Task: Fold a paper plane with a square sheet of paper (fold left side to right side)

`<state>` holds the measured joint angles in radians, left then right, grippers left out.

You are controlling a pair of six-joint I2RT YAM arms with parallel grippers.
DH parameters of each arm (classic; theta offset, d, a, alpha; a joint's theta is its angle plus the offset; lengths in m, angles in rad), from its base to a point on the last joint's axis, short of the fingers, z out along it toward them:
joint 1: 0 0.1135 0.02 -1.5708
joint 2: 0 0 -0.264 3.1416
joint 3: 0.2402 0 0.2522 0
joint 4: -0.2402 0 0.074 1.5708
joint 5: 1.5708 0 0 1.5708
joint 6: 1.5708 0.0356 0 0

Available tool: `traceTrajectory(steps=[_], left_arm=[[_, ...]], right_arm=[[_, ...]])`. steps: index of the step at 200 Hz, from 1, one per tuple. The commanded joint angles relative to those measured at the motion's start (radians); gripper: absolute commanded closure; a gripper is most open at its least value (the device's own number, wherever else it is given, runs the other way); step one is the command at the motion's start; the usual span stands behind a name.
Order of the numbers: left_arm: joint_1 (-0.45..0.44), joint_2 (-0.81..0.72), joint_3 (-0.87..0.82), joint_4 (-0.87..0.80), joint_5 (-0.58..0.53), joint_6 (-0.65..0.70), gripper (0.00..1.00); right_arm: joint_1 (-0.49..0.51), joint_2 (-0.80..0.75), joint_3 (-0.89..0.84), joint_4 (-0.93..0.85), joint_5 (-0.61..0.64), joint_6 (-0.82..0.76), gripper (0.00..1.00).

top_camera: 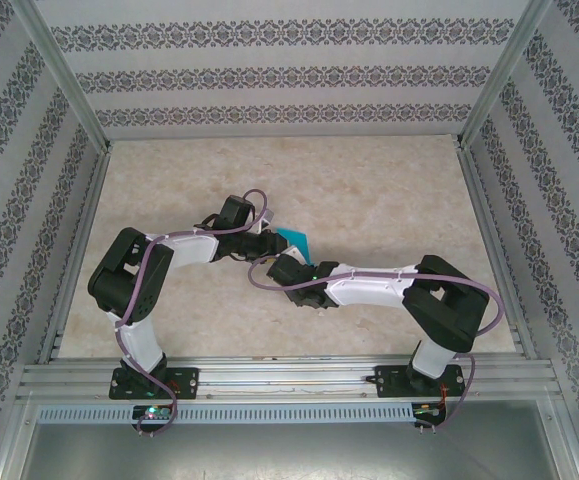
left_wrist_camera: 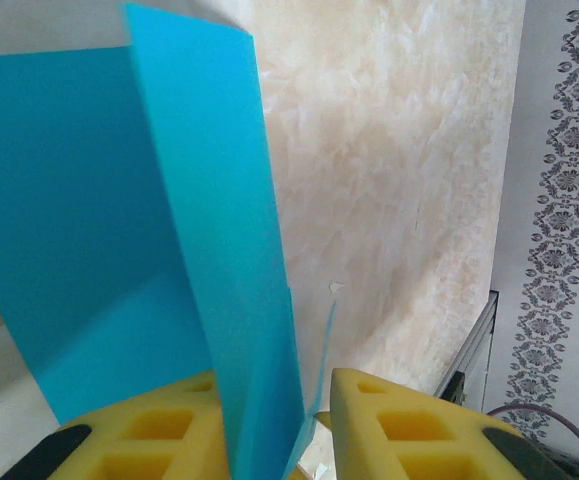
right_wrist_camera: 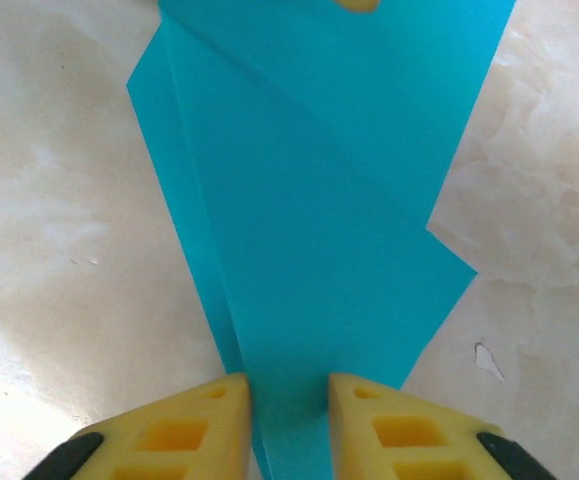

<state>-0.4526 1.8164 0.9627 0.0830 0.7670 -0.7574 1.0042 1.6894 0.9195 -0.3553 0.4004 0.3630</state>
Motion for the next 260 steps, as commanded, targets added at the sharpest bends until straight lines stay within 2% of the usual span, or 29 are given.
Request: traceTrajectory(steps=[1, 62, 108, 142, 173, 216, 260], left_arm=[[-0.017, -0.032, 0.020, -0.007, 0.002, -0.005, 0.70], [0.011, -0.079, -0.005, -0.041, -0.022, 0.015, 0.64], [0.119, -0.190, -0.075, -0.107, -0.013, 0.059, 0.60], [0.203, -0.252, -0.130, -0.121, 0.022, 0.073, 0.60], [0.211, -0.263, -0.137, -0.152, 0.024, 0.107, 0.60], [0.173, -0.218, -0.140, -0.107, 0.056, 0.099, 0.60], [0.106, -0.138, -0.103, -0.046, 0.061, 0.065, 0.60]], right_arm=[[0.006, 0.018, 0.011, 0.001, 0.018, 0.003, 0.80], [0.002, 0.016, -0.001, 0.004, 0.007, 0.005, 0.99], [-0.040, -0.041, -0.028, 0.038, -0.084, -0.001, 1.00], [-0.119, -0.109, -0.082, 0.105, -0.290, -0.007, 1.00], [-0.221, -0.164, -0.168, 0.237, -0.564, 0.015, 1.00], [-0.358, -0.150, -0.237, 0.368, -0.871, 0.050, 1.00], [-0.433, -0.137, -0.290, 0.495, -1.017, 0.096, 1.00]])
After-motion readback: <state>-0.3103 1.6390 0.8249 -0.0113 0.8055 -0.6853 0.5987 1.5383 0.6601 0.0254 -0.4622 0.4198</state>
